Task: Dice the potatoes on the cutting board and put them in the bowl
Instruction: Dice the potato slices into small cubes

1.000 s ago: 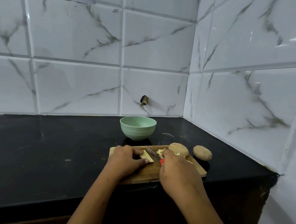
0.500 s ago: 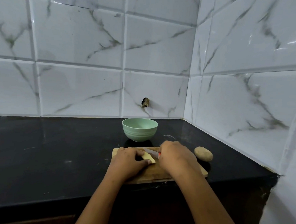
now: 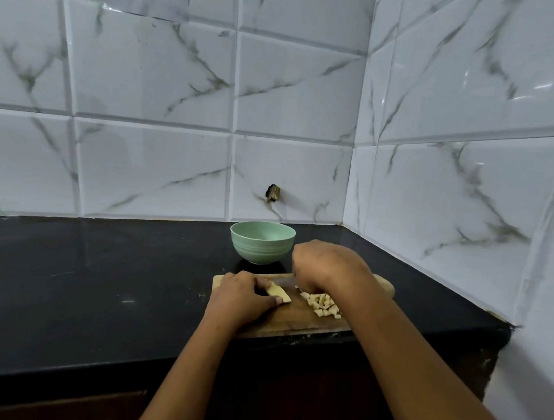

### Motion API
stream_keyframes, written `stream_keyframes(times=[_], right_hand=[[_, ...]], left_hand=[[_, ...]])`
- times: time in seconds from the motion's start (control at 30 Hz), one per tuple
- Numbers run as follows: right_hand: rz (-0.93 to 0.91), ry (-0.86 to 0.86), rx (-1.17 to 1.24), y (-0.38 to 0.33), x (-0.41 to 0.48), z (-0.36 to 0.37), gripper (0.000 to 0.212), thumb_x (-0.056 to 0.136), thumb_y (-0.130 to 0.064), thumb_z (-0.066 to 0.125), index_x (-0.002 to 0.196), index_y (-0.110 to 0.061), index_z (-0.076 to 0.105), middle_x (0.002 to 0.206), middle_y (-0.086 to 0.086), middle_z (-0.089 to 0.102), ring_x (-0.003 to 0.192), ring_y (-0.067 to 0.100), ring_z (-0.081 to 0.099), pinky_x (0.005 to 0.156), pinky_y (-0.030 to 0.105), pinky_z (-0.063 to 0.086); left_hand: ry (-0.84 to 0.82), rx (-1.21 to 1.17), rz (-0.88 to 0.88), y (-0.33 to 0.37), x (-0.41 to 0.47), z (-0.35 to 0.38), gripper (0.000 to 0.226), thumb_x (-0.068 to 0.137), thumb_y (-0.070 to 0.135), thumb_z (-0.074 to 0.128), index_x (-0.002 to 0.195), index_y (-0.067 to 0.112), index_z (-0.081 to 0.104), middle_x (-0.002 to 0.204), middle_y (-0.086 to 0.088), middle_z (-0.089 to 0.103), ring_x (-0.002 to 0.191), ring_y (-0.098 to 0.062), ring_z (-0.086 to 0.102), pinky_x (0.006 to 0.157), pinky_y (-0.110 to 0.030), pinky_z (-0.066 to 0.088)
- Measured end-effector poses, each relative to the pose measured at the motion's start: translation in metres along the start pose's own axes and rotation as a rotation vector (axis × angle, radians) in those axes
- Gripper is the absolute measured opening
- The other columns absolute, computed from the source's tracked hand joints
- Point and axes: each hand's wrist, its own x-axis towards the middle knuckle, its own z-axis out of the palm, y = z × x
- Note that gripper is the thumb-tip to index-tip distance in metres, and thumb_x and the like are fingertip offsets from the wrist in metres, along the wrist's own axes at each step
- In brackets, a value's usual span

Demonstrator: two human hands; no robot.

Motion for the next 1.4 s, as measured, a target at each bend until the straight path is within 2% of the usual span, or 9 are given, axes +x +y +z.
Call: stream_keyframes(times=[0.13, 0.3, 0.43, 0.57, 0.73, 1.0, 1.13, 1.27, 1.4], right_hand=[[-0.049, -0.013, -0.088, 0.001, -0.014, -0.006, 0.023, 0.087, -0.006, 0.053, 0.066, -0.012, 0.047, 0.072, 0.003, 0.049, 0.066, 0.021, 0.05, 0.064, 0.031, 0.043], [-0.096, -0.005, -0.145, 0.008, -0.034, -0.009, 0.015, 0.088, -0.005, 0.051, 0.075, -0.011, 0.053, 0.071, 0.001, 0.049, 0.058, 0.016, 0.046, 0.055, 0.028, 0.039], [-0.125, 0.005, -0.153, 0.019, -0.049, -0.005, 0.011, 0.089, -0.008, 0.052, 0.082, -0.013, 0.06, 0.073, 0.0, 0.051, 0.066, 0.018, 0.051, 0.063, 0.03, 0.044], [-0.112, 0.008, -0.121, 0.028, -0.058, -0.003, 0.02, 0.088, -0.009, 0.054, 0.102, -0.013, 0.068, 0.093, 0.003, 0.065, 0.082, 0.022, 0.062, 0.074, 0.033, 0.054], [-0.073, 0.055, -0.064, 0.04, -0.054, -0.004, 0.025, 0.091, -0.017, 0.054, 0.112, -0.02, 0.068, 0.109, -0.001, 0.068, 0.093, 0.021, 0.064, 0.082, 0.038, 0.055], [-0.018, 0.283, 0.073, 0.022, -0.034, 0.009, 0.025, 0.095, -0.022, 0.049, 0.115, -0.02, 0.064, 0.113, 0.002, 0.064, 0.095, 0.024, 0.061, 0.071, 0.031, 0.045], [-0.014, 0.28, 0.08, 0.007, -0.024, 0.023, 0.023, 0.093, -0.01, 0.048, 0.11, -0.015, 0.064, 0.109, 0.006, 0.063, 0.085, 0.026, 0.057, 0.067, 0.03, 0.038], [-0.005, 0.213, 0.104, 0.001, -0.019, 0.032, 0.026, 0.092, -0.012, 0.052, 0.116, -0.014, 0.062, 0.117, 0.007, 0.061, 0.103, 0.027, 0.06, 0.07, 0.03, 0.038], [-0.023, 0.194, 0.114, -0.003, -0.022, 0.033, 0.027, 0.093, -0.011, 0.05, 0.119, -0.012, 0.059, 0.117, 0.007, 0.06, 0.105, 0.025, 0.059, 0.071, 0.031, 0.039]], left_hand=[[0.0, -0.014, -0.006, -0.001, 0.001, 0.0, 0.045, 0.078, 0.053, 0.067, 0.119, 0.035, 0.064, 0.121, 0.01, 0.061, 0.123, -0.014, 0.045, 0.098, -0.029, 0.036], [-0.008, -0.029, -0.016, -0.002, 0.001, 0.0, 0.045, 0.077, 0.053, 0.068, 0.118, 0.034, 0.065, 0.12, 0.008, 0.062, 0.121, -0.014, 0.047, 0.101, -0.03, 0.038], [-0.007, -0.028, -0.018, -0.001, 0.001, 0.001, 0.046, 0.077, 0.051, 0.068, 0.119, 0.033, 0.064, 0.12, 0.008, 0.061, 0.12, -0.015, 0.046, 0.102, -0.031, 0.038], [-0.027, -0.04, -0.017, -0.001, -0.001, -0.002, 0.047, 0.078, 0.051, 0.068, 0.12, 0.032, 0.064, 0.118, 0.007, 0.062, 0.117, -0.015, 0.049, 0.101, -0.033, 0.041], [-0.04, -0.052, -0.011, 0.0, -0.004, -0.004, 0.046, 0.078, 0.051, 0.068, 0.12, 0.034, 0.064, 0.118, 0.007, 0.062, 0.116, -0.015, 0.05, 0.101, -0.035, 0.041], [0.01, -0.111, 0.014, 0.001, -0.004, -0.003, 0.04, 0.077, 0.045, 0.073, 0.113, 0.029, 0.068, 0.116, 0.009, 0.063, 0.095, -0.004, 0.05, 0.088, -0.025, 0.045], [0.029, -0.112, -0.005, 0.0, -0.002, 0.0, 0.039, 0.076, 0.045, 0.073, 0.11, 0.028, 0.07, 0.116, 0.008, 0.064, 0.11, -0.01, 0.051, 0.089, -0.023, 0.039], [0.035, -0.117, -0.014, -0.002, 0.0, 0.002, 0.035, 0.076, 0.046, 0.072, 0.106, 0.029, 0.071, 0.111, 0.008, 0.064, 0.107, -0.008, 0.045, 0.087, -0.022, 0.034], [0.041, -0.115, -0.02, -0.004, 0.003, 0.004, 0.032, 0.074, 0.047, 0.072, 0.1, 0.031, 0.072, 0.103, 0.01, 0.066, 0.107, -0.009, 0.052, 0.088, -0.023, 0.038]])
